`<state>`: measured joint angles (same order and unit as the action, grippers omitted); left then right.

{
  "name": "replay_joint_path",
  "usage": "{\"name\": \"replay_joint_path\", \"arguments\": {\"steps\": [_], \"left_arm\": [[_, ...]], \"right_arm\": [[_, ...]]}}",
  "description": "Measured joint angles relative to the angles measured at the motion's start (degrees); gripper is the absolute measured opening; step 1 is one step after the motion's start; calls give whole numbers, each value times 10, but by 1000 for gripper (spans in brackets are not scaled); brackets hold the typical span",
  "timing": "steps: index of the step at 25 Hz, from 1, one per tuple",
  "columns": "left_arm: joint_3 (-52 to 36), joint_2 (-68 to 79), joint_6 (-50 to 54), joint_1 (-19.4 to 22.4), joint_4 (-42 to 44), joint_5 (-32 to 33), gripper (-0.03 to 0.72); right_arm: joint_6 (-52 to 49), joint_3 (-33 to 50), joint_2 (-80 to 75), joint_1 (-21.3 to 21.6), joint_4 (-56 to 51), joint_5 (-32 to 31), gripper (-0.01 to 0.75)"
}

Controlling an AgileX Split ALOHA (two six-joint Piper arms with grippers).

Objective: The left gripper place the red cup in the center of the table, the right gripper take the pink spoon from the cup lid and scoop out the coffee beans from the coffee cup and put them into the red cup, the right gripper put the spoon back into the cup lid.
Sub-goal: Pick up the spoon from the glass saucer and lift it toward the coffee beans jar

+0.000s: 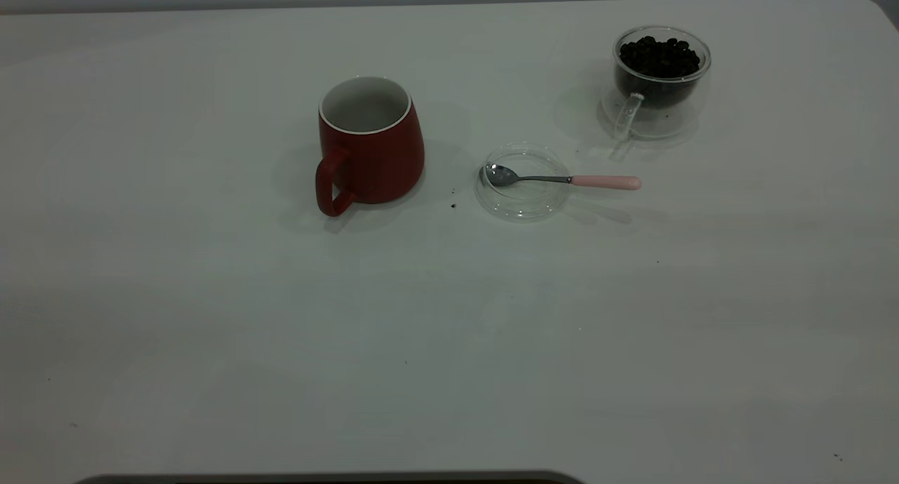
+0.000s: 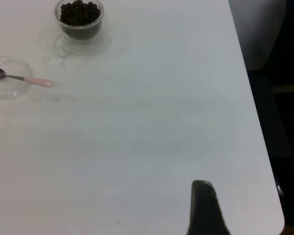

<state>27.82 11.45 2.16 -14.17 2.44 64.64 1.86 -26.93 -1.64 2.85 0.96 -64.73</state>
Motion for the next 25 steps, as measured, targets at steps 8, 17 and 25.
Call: {"name": "replay_joint_path", "arguments": {"steps": [8,17,25], "left_arm": [[0,-3,0,111,0,-2,569],[0,-102,-2,117,0,-1,569],[0,-125,-5,117,0,2,569]], "right_arm": [[0,0,0,0,0,0,512],[0,0,0,0,0,0,512],[0,0,0,0,0,0,512]]}}
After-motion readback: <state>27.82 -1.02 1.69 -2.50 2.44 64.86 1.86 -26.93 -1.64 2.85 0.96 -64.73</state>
